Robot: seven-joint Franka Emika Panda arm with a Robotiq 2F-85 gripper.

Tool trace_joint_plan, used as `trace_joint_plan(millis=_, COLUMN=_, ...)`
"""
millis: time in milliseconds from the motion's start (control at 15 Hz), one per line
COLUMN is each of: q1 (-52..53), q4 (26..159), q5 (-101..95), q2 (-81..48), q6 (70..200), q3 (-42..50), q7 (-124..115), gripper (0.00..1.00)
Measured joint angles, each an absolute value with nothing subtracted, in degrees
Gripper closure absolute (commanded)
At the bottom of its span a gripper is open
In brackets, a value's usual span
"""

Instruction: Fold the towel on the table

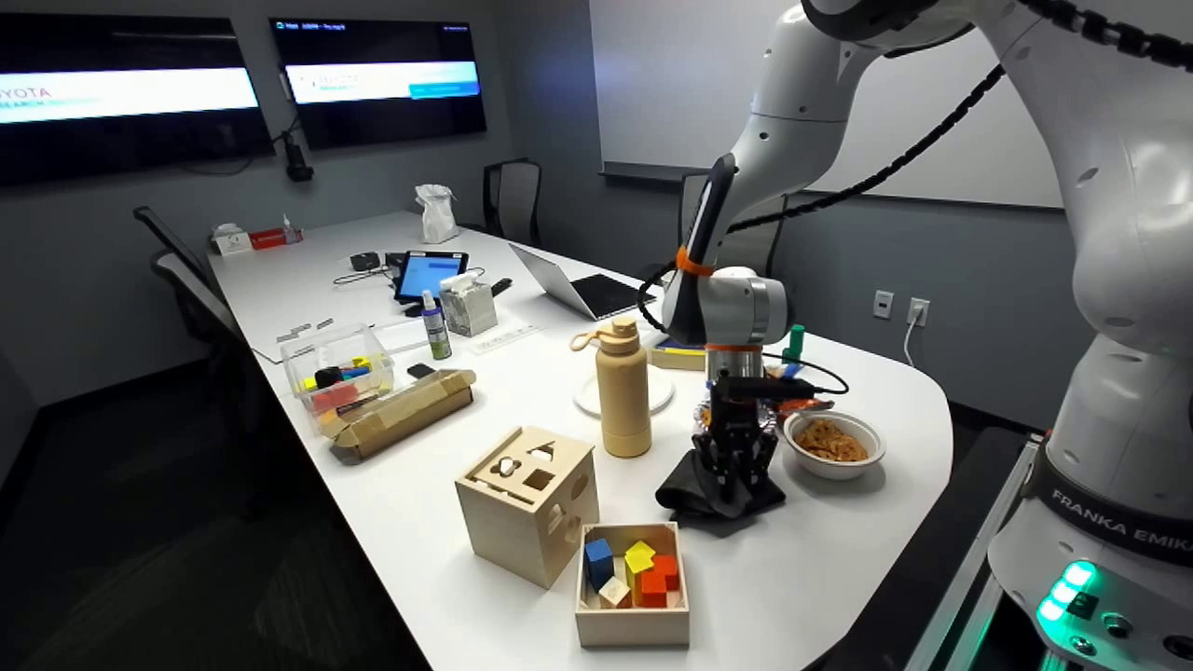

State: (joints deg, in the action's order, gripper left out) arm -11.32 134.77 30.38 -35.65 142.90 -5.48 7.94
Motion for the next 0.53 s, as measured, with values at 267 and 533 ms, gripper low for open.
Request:
trace_joint_plan(millis=267, q1=-12.69, q4=134.95, q5=31.39, q2=-35.24, q6=144.55, q3=-7.15, q7=9.46, gripper=1.0)
trace_joint_plan(millis=533, q1=-13.35, q4=136.59, q5=33.02, q2=-32.09, q6=145.02, q3=-8.63, q7=10.54, gripper=0.99)
